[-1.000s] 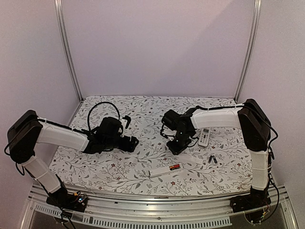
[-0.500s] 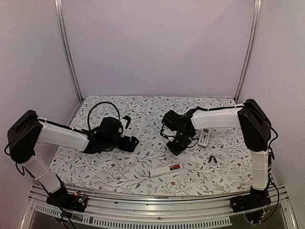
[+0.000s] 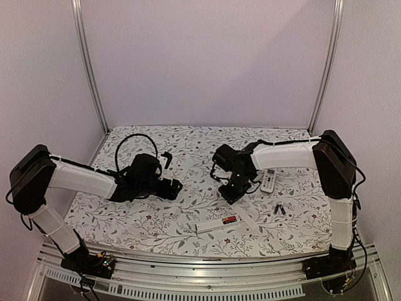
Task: Load the batteries into the remote control
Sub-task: Pick up the battery cover at the center of the board, then pass from the right arm to the left
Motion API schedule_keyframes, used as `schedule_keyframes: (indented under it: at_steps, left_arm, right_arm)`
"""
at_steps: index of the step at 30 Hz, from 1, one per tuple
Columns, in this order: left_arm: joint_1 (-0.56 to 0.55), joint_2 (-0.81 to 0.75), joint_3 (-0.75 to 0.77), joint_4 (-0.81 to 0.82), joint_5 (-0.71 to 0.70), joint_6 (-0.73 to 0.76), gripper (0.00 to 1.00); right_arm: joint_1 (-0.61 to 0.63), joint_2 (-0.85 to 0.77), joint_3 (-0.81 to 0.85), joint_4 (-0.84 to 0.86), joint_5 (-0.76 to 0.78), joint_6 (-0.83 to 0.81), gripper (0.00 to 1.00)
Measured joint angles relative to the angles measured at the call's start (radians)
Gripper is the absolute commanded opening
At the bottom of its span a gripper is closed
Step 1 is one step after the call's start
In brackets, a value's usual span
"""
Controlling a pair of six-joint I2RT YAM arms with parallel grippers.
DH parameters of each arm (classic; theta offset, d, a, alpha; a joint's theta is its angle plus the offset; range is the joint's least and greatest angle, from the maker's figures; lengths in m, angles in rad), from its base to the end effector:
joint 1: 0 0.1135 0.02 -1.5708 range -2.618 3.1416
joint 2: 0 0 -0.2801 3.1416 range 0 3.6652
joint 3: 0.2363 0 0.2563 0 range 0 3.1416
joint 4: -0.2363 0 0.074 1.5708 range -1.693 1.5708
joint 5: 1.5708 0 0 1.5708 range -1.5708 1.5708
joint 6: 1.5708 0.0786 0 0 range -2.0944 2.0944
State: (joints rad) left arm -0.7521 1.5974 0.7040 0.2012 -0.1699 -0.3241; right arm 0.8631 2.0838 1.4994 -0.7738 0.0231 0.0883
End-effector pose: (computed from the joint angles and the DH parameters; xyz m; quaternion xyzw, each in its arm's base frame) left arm 0.2625 -0.2273 0.1403 0.1563 0.8889 -0.1512 0.4032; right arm 0.2813 0.3260 0.1210 -0.3745 0.9211 0.0384 0.0996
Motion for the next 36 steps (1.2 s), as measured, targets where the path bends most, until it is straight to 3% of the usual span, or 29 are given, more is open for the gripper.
schedule_keyframes:
  at_steps: [16,25,36]
  left_arm:
    - [-0.013,-0.034,0.000,0.024,0.003,-0.006,0.86]
    - [-0.180,-0.041,0.017,0.144,0.016,-0.014,0.91]
    - [-0.236,-0.053,0.133,0.281,0.051,-0.066,0.96]
  right_arm:
    - [0.000,-0.085,0.065,-0.025,0.080,0.006,0.00]
    - [0.000,-0.115,0.214,-0.006,0.169,0.053,0.00]
    - [0.002,-0.244,0.285,0.102,0.187,0.119,0.00]
